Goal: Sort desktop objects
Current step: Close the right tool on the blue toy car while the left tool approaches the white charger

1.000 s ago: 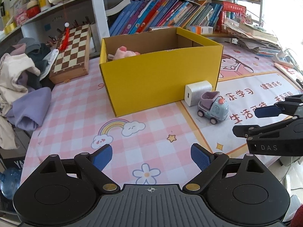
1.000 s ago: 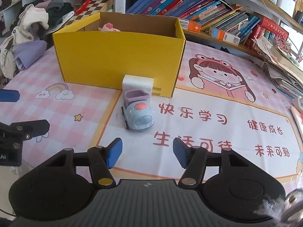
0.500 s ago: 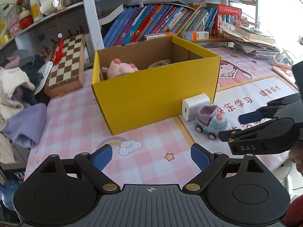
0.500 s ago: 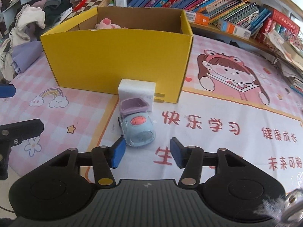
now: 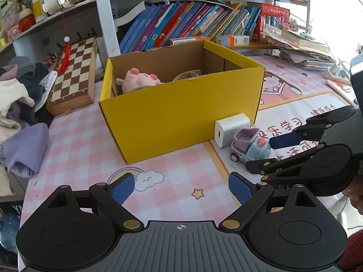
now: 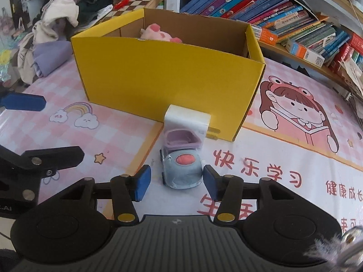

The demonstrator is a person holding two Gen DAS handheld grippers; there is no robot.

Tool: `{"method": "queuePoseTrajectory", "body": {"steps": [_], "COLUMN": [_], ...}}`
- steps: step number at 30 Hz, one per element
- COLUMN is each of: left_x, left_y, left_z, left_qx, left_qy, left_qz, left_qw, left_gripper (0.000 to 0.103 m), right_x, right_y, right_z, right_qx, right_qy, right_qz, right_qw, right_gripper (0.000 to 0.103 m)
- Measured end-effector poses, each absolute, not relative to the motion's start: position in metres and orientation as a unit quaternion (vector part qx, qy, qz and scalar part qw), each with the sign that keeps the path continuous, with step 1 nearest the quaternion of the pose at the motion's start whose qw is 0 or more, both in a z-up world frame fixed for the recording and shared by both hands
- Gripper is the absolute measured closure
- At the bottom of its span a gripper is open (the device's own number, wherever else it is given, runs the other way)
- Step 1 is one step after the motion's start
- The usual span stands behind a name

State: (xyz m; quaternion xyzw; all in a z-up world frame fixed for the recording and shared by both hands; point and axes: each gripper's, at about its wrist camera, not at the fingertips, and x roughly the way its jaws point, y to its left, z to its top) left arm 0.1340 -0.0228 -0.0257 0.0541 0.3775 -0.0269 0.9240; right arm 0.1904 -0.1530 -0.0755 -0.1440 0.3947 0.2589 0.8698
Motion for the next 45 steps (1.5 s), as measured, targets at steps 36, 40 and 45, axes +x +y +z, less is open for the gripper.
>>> {"method": "queuePoseTrajectory", "body": {"steps": [36, 40, 45], "left_x": [0.201, 0.214, 0.228], "left_y": [-0.071, -0.078, -0.080], "left_z": [-0.056, -0.064, -0.072], "left_qx": [0.007, 0.001, -0.005], "left_qy": [0.378, 0.383, 0.395], "left_qz": [-0.045, -0.033, -0.018], "left_qw": [0.925, 0.923, 0.918], "left_gripper": [0.018, 0.022, 0.030], "right_x": [0.201, 0.207, 0.215], "right_y": [-0.219, -0.220, -0.219], "right_z": [-0.078, -0.082, -0.086], "right_qx": [-0.174, -0.187, -0.197], "right_qy": [0.403, 0.407, 0.410], "right_qz": [0.198, 0.215, 0.233], "right_qw": [0.877, 0.868, 0.859], "right_gripper": [0.064, 0.064, 0.062]}}
